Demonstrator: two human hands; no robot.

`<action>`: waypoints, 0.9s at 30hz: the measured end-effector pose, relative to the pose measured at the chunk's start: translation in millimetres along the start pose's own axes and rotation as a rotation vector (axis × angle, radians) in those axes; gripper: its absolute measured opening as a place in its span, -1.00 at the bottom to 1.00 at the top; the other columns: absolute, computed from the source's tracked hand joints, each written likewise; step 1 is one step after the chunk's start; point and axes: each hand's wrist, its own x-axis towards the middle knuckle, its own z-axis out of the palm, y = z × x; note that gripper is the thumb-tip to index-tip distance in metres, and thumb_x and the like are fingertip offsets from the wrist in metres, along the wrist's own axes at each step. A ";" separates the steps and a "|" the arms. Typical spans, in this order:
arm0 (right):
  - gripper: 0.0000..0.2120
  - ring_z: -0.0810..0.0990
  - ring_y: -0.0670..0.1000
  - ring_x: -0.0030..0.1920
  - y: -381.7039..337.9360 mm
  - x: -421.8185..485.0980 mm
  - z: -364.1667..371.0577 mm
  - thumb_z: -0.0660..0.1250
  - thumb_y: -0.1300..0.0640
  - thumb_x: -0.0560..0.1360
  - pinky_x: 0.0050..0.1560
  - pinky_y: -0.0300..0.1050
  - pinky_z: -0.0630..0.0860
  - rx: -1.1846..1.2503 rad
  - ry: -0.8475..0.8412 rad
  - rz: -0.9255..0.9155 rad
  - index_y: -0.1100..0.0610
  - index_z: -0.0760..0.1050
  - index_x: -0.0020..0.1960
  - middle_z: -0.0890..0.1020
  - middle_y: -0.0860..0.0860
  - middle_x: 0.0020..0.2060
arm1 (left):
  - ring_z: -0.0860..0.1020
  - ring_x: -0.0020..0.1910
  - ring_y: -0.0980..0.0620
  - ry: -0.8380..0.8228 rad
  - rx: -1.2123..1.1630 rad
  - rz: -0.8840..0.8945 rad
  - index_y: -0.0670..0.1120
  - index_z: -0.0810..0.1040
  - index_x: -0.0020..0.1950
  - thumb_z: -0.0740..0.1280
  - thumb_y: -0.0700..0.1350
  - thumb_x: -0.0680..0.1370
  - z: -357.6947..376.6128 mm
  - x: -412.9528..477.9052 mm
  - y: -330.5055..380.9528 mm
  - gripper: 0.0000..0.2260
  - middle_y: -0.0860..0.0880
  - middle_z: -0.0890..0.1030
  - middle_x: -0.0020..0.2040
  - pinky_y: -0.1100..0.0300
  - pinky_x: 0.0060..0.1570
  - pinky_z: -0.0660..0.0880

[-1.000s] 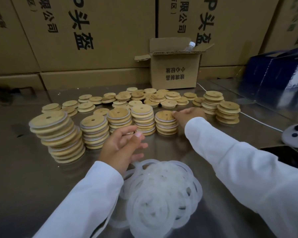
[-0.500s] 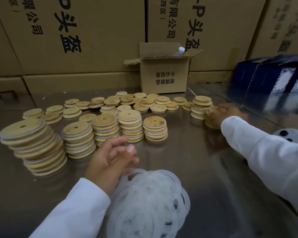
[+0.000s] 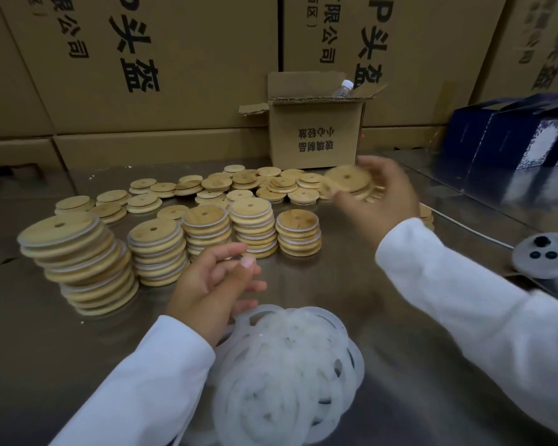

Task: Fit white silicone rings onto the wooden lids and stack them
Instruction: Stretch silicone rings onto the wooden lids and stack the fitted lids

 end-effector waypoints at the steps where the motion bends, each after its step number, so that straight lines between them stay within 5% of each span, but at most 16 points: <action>1: -0.47 0.46 -0.16 0.10 -10.4 -17.7 4.4 0.51 0.01 0.25 0.03 -0.49 0.34 0.059 -0.078 -0.066 -0.11 0.44 0.17 0.50 -0.15 0.08 | 0.65 -0.27 0.06 -0.009 -0.007 -0.024 -0.05 0.54 0.02 0.34 0.04 0.23 -0.5 0.1 0.3 -0.61 0.04 0.66 -0.29 0.25 -0.36 0.56; 7: -0.44 0.45 -0.17 0.17 -27.7 -91.2 14.9 0.52 0.04 0.22 0.15 -0.31 0.40 0.145 -0.435 -0.285 -0.14 0.40 0.16 0.52 -0.16 0.11 | 0.63 -0.32 0.03 -0.051 -0.081 -0.142 -0.04 0.66 -0.22 0.36 0.14 0.16 -0.1 -1.2 1.1 -0.67 -0.05 0.66 -0.30 0.14 -0.34 0.60; 12: -0.35 0.40 -0.25 0.23 -23.0 -91.6 15.0 0.54 0.06 0.26 0.19 -0.42 0.31 0.092 -0.630 -0.264 -0.25 0.28 0.21 0.49 -0.20 0.17 | 0.59 -0.42 0.10 0.062 -0.006 -0.143 -0.09 0.60 -0.20 0.34 -0.10 0.46 -2.8 0.5 -1.6 -0.90 0.00 0.64 -0.40 0.28 -0.48 0.52; 17: -0.92 0.51 -0.24 -0.06 -14.4 -80.7 11.2 0.43 0.08 0.38 -0.01 -0.42 0.35 0.065 -0.638 -0.117 -0.06 0.54 -0.20 0.58 -0.19 -0.18 | 0.53 -0.32 0.00 0.221 0.037 -0.083 -0.03 0.59 -0.19 0.34 -0.08 0.50 -6.1 4.7 -3.5 -0.90 -0.01 0.62 -0.29 0.22 -0.45 0.49; 21: -0.88 0.51 -0.15 -0.11 -10.0 -76.7 1.9 0.43 0.00 0.35 0.05 -0.12 0.46 -0.107 -0.850 -0.112 0.02 0.58 -0.31 0.54 -0.12 -0.25 | 0.54 -0.33 0.06 0.280 0.063 -0.047 0.00 0.58 -0.22 0.35 -0.08 0.49 -8.1 6.1 -3.9 -0.91 0.06 0.60 -0.35 0.27 -0.47 0.51; 27: -0.90 0.47 -0.14 -0.05 -15.8 -76.8 -4.7 0.48 0.05 0.33 0.09 -0.13 0.43 -0.148 -1.077 -0.182 -0.11 0.57 -0.26 0.53 -0.04 -0.13 | 0.60 -0.15 0.01 0.229 -0.005 -0.071 -0.06 0.54 -0.12 0.31 -0.16 0.51 -6.9 6.1 -1.9 -0.96 -0.01 0.61 -0.21 0.22 -0.34 0.60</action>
